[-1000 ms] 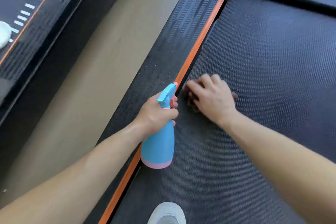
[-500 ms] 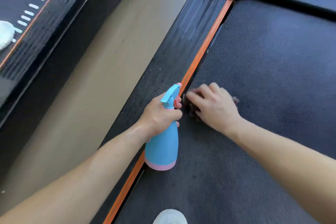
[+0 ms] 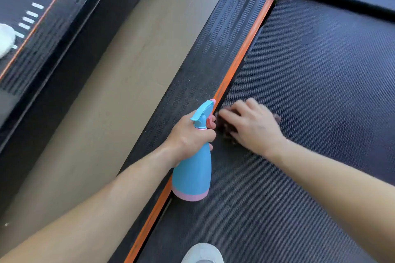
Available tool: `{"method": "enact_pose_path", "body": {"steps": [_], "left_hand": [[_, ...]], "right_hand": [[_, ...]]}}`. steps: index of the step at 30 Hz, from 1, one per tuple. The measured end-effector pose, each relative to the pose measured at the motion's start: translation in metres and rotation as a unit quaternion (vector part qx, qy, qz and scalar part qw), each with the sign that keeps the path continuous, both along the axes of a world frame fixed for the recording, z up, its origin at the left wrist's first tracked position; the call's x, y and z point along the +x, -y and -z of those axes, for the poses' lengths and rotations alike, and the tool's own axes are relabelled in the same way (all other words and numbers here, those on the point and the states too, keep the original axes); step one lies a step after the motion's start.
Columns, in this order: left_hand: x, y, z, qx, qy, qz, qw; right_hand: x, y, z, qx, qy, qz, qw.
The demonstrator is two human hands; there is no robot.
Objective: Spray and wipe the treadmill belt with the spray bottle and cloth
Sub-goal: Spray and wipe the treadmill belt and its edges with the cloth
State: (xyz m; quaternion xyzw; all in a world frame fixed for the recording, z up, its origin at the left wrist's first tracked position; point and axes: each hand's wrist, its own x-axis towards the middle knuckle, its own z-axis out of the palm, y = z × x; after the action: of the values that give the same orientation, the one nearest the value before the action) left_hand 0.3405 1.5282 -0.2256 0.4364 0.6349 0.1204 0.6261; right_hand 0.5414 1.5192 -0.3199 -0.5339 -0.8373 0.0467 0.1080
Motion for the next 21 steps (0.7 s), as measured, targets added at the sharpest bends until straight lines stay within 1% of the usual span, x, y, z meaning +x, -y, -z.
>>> {"method": "enact_pose_path", "body": {"steps": [2, 4, 5, 6, 7, 9, 11, 13, 14, 15, 16, 18, 19, 20, 21], "left_hand": [[0.0, 0.0, 0.002, -0.006, 0.0, -0.001, 1.0], [-0.003, 0.001, 0.003, -0.004, -0.001, 0.002, 1.0], [-0.004, 0.002, 0.002, -0.005, 0.003, 0.0, 1.0], [-0.005, 0.003, 0.002, -0.005, 0.003, 0.002, 1.0], [-0.006, 0.004, 0.001, -0.004, 0.003, 0.001, 1.0], [-0.006, 0.006, 0.0, -0.003, 0.003, -0.002, 1.0], [-0.004, 0.007, -0.001, -0.003, -0.002, -0.004, 1.0], [-0.001, 0.007, -0.003, -0.004, -0.006, -0.003, 1.0], [0.0, 0.008, -0.003, -0.004, -0.005, -0.003, 1.0], [0.001, 0.008, -0.003, -0.005, -0.005, -0.003, 1.0], [0.002, 0.008, -0.002, -0.005, -0.005, -0.001, 1.0], [0.004, 0.01, -0.003, -0.004, -0.006, 0.005, 1.0], [0.005, 0.01, -0.003, -0.003, -0.008, 0.01, 1.0], [0.007, 0.011, -0.003, -0.002, -0.01, 0.015, 1.0], [0.008, 0.012, -0.003, -0.001, -0.013, 0.018, 1.0]], "right_hand": [[0.007, -0.037, -0.004, 0.013, -0.003, 0.109, 0.994], [0.013, -0.068, -0.008, -0.015, -0.034, 0.223, 0.974], [0.011, -0.072, -0.009, -0.029, -0.046, 0.254, 0.966], [0.006, -0.067, -0.01, -0.03, -0.052, 0.263, 0.963], [0.0, -0.056, -0.01, -0.021, -0.055, 0.25, 0.967], [-0.01, -0.016, -0.008, -0.005, -0.064, 0.166, 0.984], [-0.01, 0.026, -0.003, -0.015, -0.056, 0.053, 0.997], [0.004, 0.035, -0.001, -0.02, -0.03, -0.03, 0.999], [0.012, 0.026, -0.001, -0.016, -0.016, -0.04, 0.999], [0.017, 0.013, -0.001, -0.008, -0.01, -0.021, 1.0], [0.021, -0.003, -0.001, -0.001, -0.016, 0.024, 1.0], [0.027, -0.031, -0.005, -0.01, -0.043, 0.143, 0.989], [0.028, -0.039, -0.006, -0.021, -0.053, 0.187, 0.981], [0.028, -0.039, -0.006, -0.024, -0.056, 0.209, 0.976], [0.026, -0.032, -0.005, -0.019, -0.054, 0.208, 0.976]]}}
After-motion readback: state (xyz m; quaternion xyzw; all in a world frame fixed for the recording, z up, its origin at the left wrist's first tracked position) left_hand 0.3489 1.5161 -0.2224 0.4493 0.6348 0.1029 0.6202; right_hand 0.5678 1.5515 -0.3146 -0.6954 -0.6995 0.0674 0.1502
